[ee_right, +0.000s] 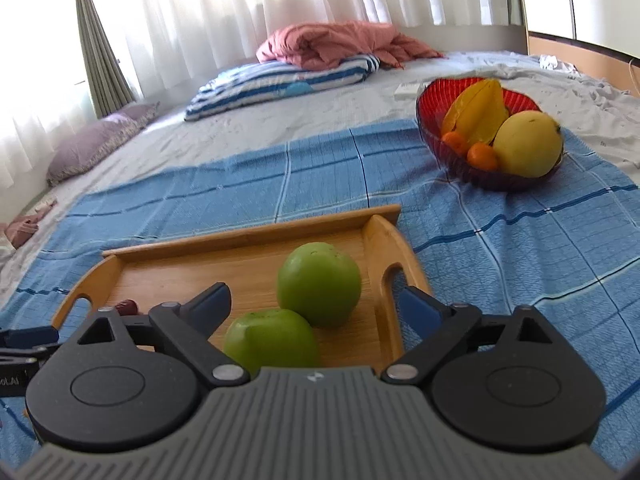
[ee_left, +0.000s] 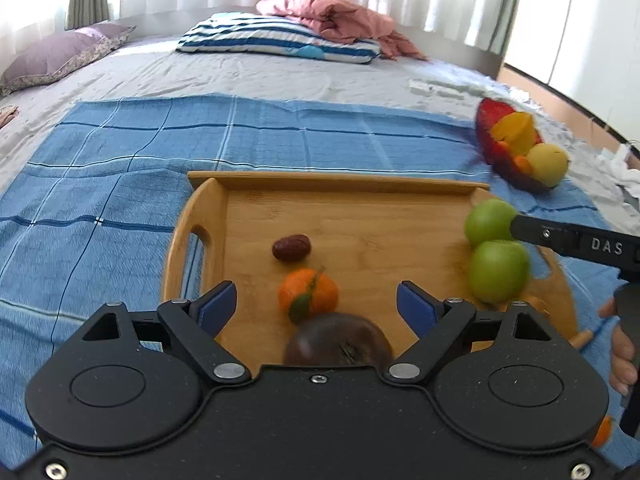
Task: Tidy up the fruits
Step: 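Withdraw both open tools from the tray toward the remaining dates, then grasp a red date with the left tool while the right tool grasps another date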
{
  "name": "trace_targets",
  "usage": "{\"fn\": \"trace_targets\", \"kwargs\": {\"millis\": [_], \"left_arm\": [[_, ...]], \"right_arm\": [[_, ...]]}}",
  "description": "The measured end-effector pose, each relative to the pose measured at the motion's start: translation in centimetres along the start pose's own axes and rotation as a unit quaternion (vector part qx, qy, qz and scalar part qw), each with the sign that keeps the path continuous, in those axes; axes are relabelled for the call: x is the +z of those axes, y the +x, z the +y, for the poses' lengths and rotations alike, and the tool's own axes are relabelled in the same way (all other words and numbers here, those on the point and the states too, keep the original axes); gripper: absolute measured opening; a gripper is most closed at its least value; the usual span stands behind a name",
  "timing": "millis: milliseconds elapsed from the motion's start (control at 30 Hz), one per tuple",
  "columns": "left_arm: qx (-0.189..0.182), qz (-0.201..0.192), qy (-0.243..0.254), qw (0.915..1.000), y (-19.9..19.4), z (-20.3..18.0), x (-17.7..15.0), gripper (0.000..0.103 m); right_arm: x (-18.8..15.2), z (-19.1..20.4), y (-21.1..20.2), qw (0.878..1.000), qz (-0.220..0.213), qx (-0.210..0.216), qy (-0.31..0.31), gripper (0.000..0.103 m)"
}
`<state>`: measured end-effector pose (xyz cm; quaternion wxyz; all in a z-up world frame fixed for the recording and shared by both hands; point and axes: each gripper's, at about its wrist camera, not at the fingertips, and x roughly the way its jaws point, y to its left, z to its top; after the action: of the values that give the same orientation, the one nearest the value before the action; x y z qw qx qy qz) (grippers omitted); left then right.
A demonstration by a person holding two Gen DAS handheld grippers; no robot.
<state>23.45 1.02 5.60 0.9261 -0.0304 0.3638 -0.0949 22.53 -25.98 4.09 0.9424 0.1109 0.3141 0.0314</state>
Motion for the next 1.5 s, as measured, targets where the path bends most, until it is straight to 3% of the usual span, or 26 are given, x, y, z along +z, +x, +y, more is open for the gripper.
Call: {"fn": "trace_targets", "kwargs": {"millis": [200, 633, 1133, 1500], "left_arm": [[-0.019, -0.024, 0.016, 0.9994, -3.4, -1.6, -2.4, 0.089], [-0.020, -0.077, 0.019, 0.9966, -8.7, -4.5, -9.2, 0.093], [-0.013, -0.096, 0.033, 0.9948, -10.5, -6.4, -15.0, 0.095], [-0.010, -0.079, 0.055, 0.9953, -9.9, -7.8, -17.9, 0.096]], "right_arm": [[-1.3, -0.1, -3.0, 0.999, -0.032, 0.013, -0.014, 0.103], [-7.0, -0.6, -8.6, 0.996, -0.087, 0.014, -0.032, 0.103], [-14.5, 0.4, -13.0, 0.989, -0.127, -0.038, -0.061, 0.103], [-18.2, 0.4, -14.1, 0.985, -0.138, -0.081, -0.059, 0.103]]}}
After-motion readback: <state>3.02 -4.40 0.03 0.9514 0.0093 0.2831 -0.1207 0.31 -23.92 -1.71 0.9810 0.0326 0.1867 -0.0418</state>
